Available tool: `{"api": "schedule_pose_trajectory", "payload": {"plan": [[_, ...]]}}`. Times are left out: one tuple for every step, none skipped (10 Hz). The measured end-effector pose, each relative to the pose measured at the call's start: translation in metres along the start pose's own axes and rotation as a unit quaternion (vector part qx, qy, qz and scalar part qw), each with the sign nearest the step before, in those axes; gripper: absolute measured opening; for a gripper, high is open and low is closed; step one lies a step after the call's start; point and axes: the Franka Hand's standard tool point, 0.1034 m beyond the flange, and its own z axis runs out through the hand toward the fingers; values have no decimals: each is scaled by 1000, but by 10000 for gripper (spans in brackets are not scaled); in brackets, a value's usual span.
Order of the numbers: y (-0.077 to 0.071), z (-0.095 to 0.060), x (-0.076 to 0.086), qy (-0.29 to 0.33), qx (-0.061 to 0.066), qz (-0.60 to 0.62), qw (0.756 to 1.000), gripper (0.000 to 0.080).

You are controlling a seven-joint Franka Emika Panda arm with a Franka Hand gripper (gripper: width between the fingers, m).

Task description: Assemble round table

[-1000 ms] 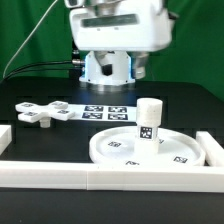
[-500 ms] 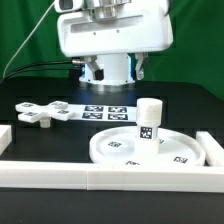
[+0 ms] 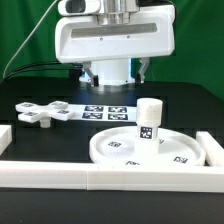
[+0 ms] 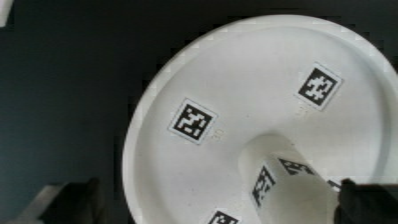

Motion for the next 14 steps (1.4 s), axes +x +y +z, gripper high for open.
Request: {"api": "schedule_pose_trajectory", "payload": {"plan": [[0,0,0,0,0,-41,999,649],[3,1,-1,2,-2,-89,996,649],[20,6,-14,7,-10,-159,987,649],[43,12,-31,8,-12,-222,975,649],[75,18,-51,6,-15,-240,971,649],[102,21,-61,8,-19,-259,966,649],[115,22,-65,5,-16,-252,968,649],[113,22,-65,4,-16,-252,968,649],[112,22,-65,4,-16,-253,967,649],[113,22,-65,4,-16,-252,968,649],[113,23,-65,4,-16,-252,968,649],[115,22,-65,7,-20,-250,968,649],[129,20,-65,35,-60,-238,969,649],[143,26,-79,40,-73,-227,970,649]]}}
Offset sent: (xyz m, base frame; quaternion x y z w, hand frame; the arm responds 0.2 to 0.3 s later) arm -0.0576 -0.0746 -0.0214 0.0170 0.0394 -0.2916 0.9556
